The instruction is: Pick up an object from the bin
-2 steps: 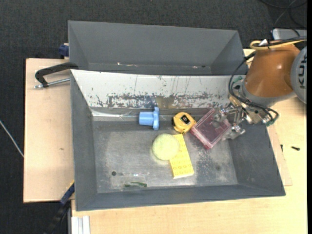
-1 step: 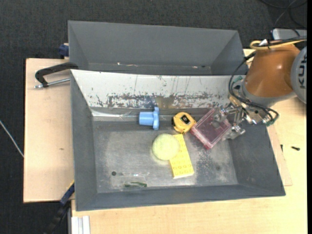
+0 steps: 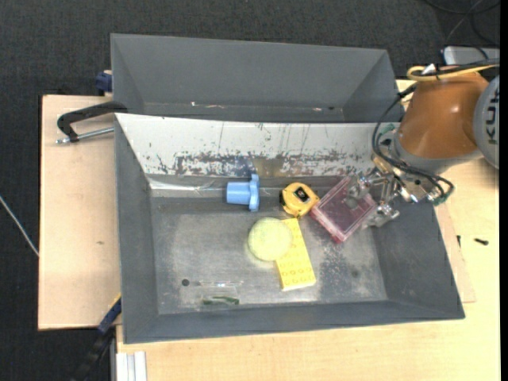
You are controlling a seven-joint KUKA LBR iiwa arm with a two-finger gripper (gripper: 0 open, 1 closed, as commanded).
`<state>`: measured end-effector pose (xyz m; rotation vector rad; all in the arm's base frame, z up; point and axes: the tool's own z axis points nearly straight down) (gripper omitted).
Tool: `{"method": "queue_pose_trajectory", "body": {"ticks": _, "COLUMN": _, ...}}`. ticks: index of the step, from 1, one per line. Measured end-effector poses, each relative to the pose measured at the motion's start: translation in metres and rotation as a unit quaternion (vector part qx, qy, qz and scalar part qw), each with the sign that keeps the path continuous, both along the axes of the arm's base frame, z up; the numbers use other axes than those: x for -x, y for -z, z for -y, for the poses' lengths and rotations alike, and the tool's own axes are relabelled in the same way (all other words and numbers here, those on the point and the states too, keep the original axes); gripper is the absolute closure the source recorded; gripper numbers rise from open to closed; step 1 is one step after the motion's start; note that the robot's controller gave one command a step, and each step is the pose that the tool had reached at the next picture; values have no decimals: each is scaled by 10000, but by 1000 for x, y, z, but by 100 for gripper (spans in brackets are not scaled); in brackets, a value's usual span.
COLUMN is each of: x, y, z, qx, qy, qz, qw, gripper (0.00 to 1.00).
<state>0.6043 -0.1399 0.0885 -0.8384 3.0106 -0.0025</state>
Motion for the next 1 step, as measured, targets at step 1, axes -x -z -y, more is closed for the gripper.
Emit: {"method": "queue_pose_trajectory", "body": {"ticks": 1, "x": 0, "y": 0, "z": 0, "qx": 0, "qy": 2, "qz": 0, "qw": 10000, "gripper": 100}}
